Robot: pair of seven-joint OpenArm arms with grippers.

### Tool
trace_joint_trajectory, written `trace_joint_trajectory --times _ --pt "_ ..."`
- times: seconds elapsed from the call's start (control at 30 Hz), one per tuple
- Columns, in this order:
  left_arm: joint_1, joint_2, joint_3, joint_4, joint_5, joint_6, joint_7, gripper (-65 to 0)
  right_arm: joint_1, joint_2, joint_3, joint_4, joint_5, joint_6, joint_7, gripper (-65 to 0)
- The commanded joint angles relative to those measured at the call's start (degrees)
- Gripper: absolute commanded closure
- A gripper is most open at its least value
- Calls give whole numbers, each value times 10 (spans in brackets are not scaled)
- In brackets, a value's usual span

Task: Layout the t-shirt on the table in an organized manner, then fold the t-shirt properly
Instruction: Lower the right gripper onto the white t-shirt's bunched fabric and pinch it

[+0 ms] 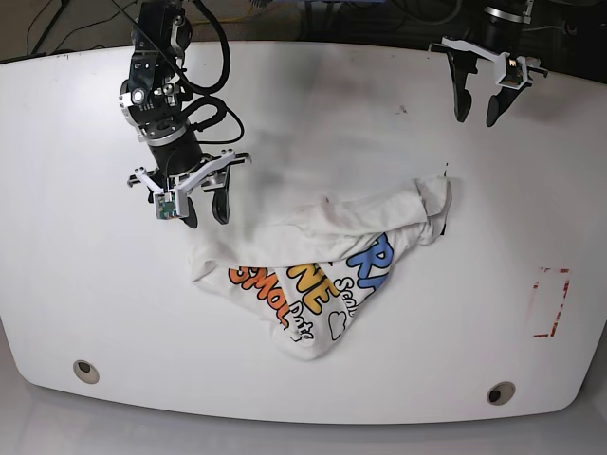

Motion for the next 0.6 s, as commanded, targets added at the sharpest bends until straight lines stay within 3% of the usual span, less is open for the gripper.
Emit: trace_joint_trajectory --times 0.0,0.1,0.37,0.57 --pt "7 -2 -1 11 -3 0 -19 -268 13 -1 -18 10 11 6 -7 -284" --pt "7 -2 -1 11 -3 0 -19 -268 17 -3 -41 7 11 6 -10 -292" --pt "7 -2 -3 11 -3 2 -19 -268 21 -31 -113 -35 7 6 -10 -428" --pt "8 -1 -26 11 -4 2 -19 -269 53 -36 -146 -96 9 6 -10 -425"
